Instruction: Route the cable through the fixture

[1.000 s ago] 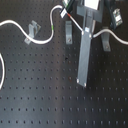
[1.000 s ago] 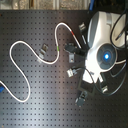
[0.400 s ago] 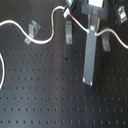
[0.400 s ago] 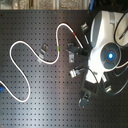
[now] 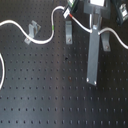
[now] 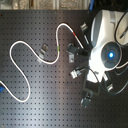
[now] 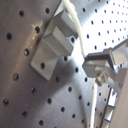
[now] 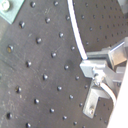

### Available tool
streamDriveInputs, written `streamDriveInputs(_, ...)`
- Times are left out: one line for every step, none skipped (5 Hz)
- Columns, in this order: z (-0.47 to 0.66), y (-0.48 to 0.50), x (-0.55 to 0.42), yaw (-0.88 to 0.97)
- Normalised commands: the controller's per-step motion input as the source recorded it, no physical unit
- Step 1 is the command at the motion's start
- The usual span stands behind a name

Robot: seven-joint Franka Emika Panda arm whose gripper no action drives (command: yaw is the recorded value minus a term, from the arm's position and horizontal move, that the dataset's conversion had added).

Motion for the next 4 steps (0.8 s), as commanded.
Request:
streamDriveInputs(-0.17,-0.24,-0.072,-0.14)
streamDriveInputs(-0.1,-0.271,-0.109,-0.17)
streamDriveInputs(0.0,-0.195,-0.133,-0.2)
streamDriveInputs(0.0,0.012,-0.102,-0.11)
